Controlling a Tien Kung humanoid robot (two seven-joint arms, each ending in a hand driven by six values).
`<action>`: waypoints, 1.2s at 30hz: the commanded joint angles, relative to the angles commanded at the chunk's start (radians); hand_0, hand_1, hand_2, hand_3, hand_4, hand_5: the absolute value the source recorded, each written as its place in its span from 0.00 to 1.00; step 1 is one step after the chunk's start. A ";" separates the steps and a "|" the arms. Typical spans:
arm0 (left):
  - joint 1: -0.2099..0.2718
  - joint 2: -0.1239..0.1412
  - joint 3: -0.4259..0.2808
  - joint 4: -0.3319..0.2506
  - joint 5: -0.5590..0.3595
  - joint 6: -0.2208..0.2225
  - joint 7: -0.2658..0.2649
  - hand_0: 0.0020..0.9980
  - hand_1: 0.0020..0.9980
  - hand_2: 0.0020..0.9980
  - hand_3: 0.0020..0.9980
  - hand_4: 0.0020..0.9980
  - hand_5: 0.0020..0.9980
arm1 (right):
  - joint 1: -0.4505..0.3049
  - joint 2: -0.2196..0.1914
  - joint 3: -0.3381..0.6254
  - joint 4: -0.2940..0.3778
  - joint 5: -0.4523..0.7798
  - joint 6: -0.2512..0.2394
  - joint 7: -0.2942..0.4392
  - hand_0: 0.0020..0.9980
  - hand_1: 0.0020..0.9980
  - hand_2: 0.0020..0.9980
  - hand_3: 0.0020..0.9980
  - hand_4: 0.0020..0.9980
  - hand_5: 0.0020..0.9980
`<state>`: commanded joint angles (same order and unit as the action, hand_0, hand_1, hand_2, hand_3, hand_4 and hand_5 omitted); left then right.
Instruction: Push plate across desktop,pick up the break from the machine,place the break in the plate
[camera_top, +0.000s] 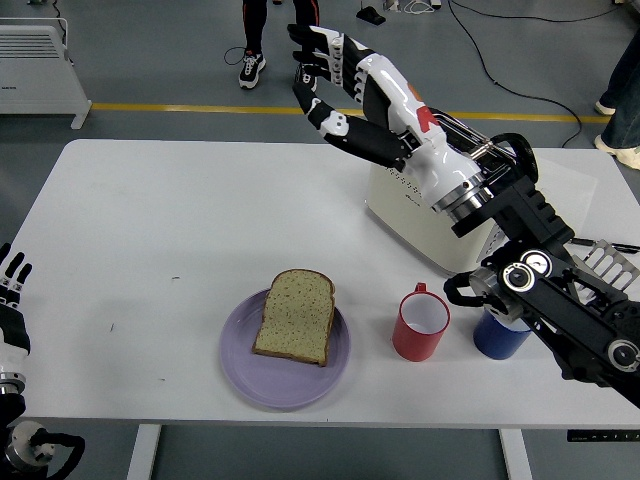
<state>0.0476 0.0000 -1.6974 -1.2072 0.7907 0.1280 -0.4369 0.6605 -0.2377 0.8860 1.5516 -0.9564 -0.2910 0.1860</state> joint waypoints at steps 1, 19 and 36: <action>0.000 0.000 -0.003 0.000 -0.002 -0.001 0.001 0.77 0.77 0.81 0.73 0.55 1.00 | -0.030 -0.013 0.037 -0.002 0.035 0.010 -0.006 0.78 0.74 0.75 0.73 0.53 0.37; -0.014 0.000 -0.028 -0.002 0.001 -0.001 0.005 0.77 0.77 0.81 0.73 0.55 1.00 | -0.397 -0.031 0.484 -0.217 0.496 0.070 -0.011 0.78 0.75 0.77 0.76 0.53 0.39; -0.016 0.000 -0.024 0.002 0.001 -0.004 0.011 0.77 0.77 0.80 0.73 0.55 1.00 | -0.516 0.045 0.617 -0.290 0.467 0.112 -0.001 0.78 0.76 0.77 0.76 0.51 0.42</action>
<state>0.0317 0.0000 -1.7214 -1.2056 0.7921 0.1240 -0.4263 0.1448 -0.1930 1.5032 1.2619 -0.4894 -0.1789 0.1853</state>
